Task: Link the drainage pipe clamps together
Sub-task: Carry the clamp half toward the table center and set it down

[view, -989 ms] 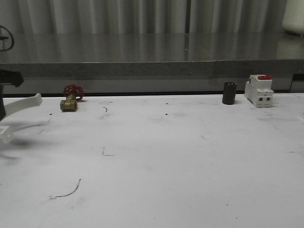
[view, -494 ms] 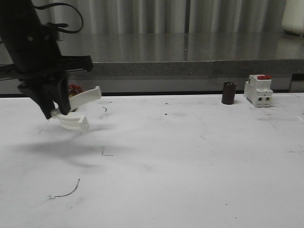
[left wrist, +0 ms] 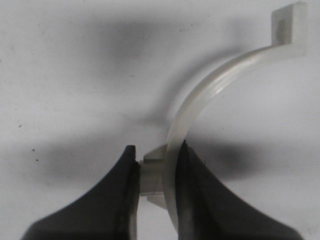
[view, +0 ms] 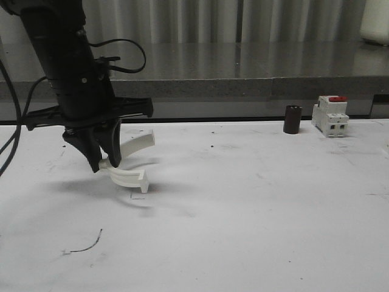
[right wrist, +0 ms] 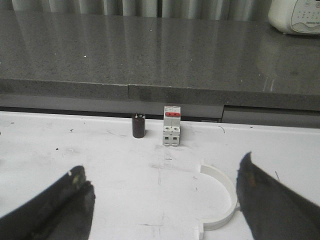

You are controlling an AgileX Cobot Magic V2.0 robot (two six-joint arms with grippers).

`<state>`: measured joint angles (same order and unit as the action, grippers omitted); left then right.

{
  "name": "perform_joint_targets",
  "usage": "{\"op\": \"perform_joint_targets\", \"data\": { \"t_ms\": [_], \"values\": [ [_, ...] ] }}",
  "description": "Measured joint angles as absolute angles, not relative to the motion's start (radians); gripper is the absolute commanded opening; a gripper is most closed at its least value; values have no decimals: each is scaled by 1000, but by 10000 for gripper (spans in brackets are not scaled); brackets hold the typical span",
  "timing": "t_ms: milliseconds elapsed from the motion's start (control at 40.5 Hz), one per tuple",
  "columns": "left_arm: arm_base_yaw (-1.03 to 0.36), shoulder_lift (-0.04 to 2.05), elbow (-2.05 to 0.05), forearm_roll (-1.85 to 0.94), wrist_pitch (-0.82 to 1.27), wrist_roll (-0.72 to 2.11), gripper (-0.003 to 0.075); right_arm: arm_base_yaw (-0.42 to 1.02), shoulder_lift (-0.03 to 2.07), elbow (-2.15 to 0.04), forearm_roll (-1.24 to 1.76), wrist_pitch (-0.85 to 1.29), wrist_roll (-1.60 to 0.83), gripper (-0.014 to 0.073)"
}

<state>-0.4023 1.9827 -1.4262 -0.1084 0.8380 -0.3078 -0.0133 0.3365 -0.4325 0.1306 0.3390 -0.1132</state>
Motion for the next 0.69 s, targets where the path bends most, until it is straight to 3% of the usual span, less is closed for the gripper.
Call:
{"op": "perform_joint_targets", "data": {
  "t_ms": [519, 692],
  "values": [
    [-402, 2026, -1428, -102, 836, -310, 445, -13, 337, -432, 131, 339, -113, 592],
    [-402, 2026, -1434, -112, 833, -310, 494, -13, 337, -432, 131, 339, -113, 592]
  ]
}}
